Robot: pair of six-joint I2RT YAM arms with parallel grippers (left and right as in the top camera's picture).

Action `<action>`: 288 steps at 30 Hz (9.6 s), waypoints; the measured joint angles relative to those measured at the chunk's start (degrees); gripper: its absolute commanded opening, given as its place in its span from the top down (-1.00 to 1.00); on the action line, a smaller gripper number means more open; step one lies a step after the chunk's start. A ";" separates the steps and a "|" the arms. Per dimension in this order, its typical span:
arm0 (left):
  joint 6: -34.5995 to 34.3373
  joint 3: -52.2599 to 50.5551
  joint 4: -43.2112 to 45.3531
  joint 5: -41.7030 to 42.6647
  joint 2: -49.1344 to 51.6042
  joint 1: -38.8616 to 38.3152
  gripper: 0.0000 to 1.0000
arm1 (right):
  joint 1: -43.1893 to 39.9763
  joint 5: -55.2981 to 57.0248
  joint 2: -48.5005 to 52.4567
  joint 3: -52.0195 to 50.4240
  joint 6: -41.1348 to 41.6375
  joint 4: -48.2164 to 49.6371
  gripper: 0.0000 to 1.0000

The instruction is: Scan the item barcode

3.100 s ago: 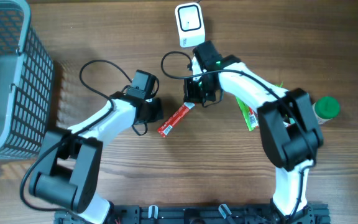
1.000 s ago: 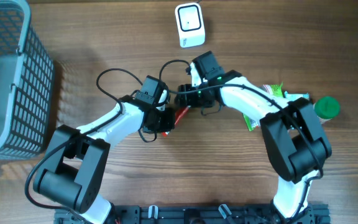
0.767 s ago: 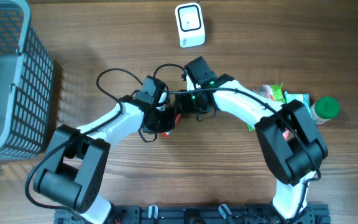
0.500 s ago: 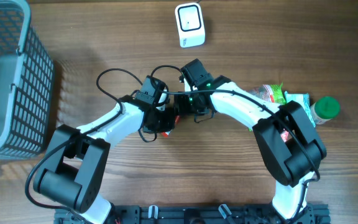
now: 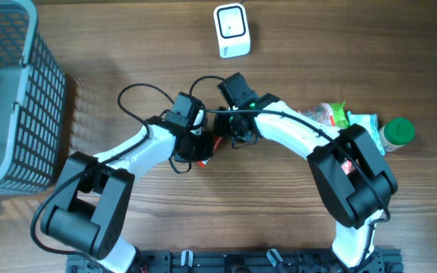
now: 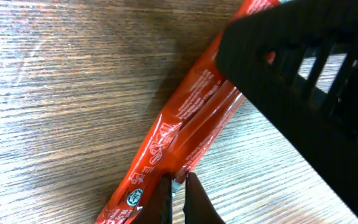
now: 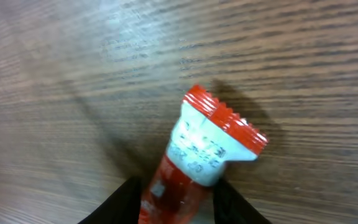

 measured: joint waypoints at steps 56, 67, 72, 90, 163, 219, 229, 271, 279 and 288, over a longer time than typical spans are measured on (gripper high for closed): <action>0.04 0.28 -0.59 -0.20 0.24 0.00 0.92 | -12.59 -32.63 8.31 0.50 -32.57 12.79 0.05; 0.04 0.33 -0.70 -0.20 0.24 0.00 0.92 | -12.22 -35.91 9.53 0.46 -34.99 10.88 0.47; 0.07 0.33 -0.70 -0.20 0.24 0.00 0.88 | -12.15 -36.24 10.16 0.39 -35.98 10.82 0.84; 2.38 6.32 -5.55 -2.67 -20.33 18.53 -0.40 | -12.26 -32.13 -0.61 -0.39 -42.16 4.57 0.92; 4.61 6.38 -7.61 -20.11 -21.40 30.23 -1.00 | -1.88 5.38 -28.39 3.76 -46.95 2.40 0.92; 4.96 6.38 -7.76 -20.20 -21.40 30.23 -1.00 | 1.97 51.78 27.89 43.04 -89.09 36.13 0.91; 4.96 6.38 -7.78 -20.20 -21.40 30.23 -1.00 | 1.95 45.40 27.91 43.06 -77.11 25.22 0.91; 4.96 6.38 -7.76 -20.20 -21.40 30.23 -1.00 | -7.21 26.25 -9.94 38.45 -41.24 -55.74 0.91; 4.96 6.38 -7.78 -20.22 -21.40 30.23 -1.00 | -9.70 25.11 -9.40 17.64 -38.60 -49.24 0.78; 4.96 6.38 -7.76 -20.20 -21.40 30.23 -1.00 | -9.66 25.68 -9.09 3.69 -37.81 -35.08 -0.99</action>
